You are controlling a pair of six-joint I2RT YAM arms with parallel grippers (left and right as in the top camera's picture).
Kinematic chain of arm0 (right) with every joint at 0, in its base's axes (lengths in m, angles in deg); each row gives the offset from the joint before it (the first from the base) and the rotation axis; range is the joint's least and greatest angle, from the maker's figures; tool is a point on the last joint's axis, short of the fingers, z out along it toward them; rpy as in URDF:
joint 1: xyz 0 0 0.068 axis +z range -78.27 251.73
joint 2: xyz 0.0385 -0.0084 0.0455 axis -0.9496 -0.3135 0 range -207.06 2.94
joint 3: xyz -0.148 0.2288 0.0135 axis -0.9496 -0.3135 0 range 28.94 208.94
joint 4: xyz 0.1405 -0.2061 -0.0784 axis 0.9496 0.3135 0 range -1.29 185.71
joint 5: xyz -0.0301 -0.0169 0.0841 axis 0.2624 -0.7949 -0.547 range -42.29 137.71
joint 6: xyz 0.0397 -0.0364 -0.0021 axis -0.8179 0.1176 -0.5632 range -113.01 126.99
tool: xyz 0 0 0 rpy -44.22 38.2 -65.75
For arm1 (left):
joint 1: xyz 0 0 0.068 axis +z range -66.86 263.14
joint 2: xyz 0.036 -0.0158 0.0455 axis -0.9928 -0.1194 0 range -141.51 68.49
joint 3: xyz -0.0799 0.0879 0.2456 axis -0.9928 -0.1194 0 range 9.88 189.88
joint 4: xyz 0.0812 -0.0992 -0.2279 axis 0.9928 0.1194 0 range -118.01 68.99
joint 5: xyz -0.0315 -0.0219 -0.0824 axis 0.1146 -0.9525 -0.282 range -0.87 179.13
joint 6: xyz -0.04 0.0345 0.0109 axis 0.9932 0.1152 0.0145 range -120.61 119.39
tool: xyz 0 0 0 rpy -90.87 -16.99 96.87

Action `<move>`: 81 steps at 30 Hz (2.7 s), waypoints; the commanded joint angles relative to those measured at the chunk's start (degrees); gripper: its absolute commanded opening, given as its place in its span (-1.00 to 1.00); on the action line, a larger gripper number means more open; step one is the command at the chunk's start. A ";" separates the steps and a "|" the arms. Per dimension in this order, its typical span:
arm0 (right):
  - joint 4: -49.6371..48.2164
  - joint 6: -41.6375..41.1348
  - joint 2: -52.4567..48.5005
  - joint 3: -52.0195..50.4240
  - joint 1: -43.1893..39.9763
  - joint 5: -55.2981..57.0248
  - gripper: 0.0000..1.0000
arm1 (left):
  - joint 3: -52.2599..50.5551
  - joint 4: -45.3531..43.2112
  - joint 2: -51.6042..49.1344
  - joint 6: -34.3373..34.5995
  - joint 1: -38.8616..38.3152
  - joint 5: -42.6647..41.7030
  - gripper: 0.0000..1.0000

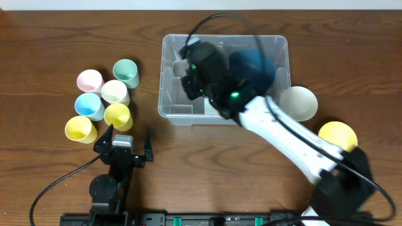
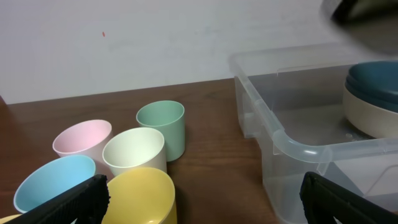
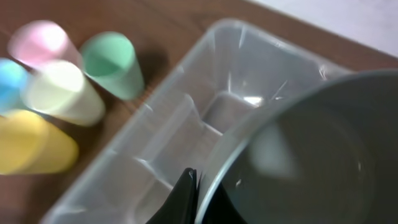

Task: Pack container
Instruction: 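Carry the grey bowl over the container with the right gripper, then lower the grey bowl into the container's left side, open, withdraw right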

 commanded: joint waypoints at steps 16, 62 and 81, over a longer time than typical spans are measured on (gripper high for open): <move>-15.67 2.89 -10.43 0.39 -2.62 4.85 -0.93 | -0.87 2.05 0.35 -0.15 0.28 -1.05 0.96; 22.03 -3.21 -8.74 23.41 -4.04 -2.43 0.11 | -0.87 2.05 0.35 -0.15 0.28 -1.05 0.96; 69.31 -18.10 6.21 26.10 -22.53 2.82 0.30 | -0.87 2.05 0.35 -0.15 0.28 -1.05 0.96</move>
